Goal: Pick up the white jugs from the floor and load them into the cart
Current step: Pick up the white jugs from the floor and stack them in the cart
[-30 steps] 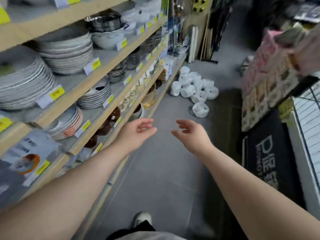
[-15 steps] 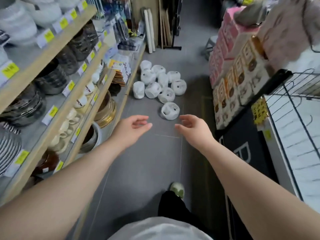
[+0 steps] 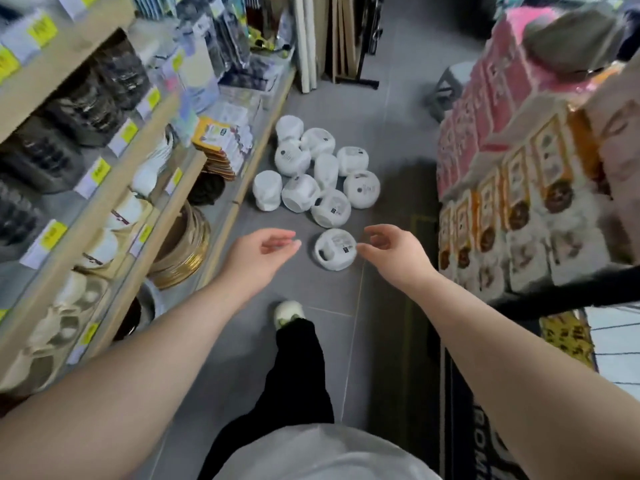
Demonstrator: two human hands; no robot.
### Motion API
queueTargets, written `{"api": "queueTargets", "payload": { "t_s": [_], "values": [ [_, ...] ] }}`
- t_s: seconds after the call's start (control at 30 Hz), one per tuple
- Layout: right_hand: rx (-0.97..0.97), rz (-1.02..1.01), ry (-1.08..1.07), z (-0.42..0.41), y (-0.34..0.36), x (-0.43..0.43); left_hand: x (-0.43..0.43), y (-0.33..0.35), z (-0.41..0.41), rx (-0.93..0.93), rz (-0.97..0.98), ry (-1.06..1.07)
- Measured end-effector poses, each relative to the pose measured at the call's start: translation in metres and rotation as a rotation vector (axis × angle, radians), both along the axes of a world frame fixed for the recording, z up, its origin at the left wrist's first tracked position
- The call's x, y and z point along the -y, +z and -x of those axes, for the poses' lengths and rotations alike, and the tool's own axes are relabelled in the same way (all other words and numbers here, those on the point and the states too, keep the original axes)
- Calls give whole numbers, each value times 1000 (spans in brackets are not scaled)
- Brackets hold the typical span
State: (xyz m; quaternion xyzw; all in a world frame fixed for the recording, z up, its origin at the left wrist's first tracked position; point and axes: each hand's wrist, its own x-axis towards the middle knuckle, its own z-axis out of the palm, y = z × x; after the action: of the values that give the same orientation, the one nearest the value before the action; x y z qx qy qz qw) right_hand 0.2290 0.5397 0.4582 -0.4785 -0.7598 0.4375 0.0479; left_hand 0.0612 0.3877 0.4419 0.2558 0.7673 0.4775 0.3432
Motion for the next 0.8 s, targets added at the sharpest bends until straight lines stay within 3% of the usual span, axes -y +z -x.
{"api": "queueTargets", "payload": {
  "t_s": [0.43,0.63,0.8],
  "values": [
    [92,134,-134,126,-155,-206,-229,-138,135,45,199,-124],
    [162,226,-139,138,-324,-272,-285,-308,144,72,279,-61],
    [241,280,-17,149,-492,-305,-321,-481,136,115,397,-3]
  ]
}}
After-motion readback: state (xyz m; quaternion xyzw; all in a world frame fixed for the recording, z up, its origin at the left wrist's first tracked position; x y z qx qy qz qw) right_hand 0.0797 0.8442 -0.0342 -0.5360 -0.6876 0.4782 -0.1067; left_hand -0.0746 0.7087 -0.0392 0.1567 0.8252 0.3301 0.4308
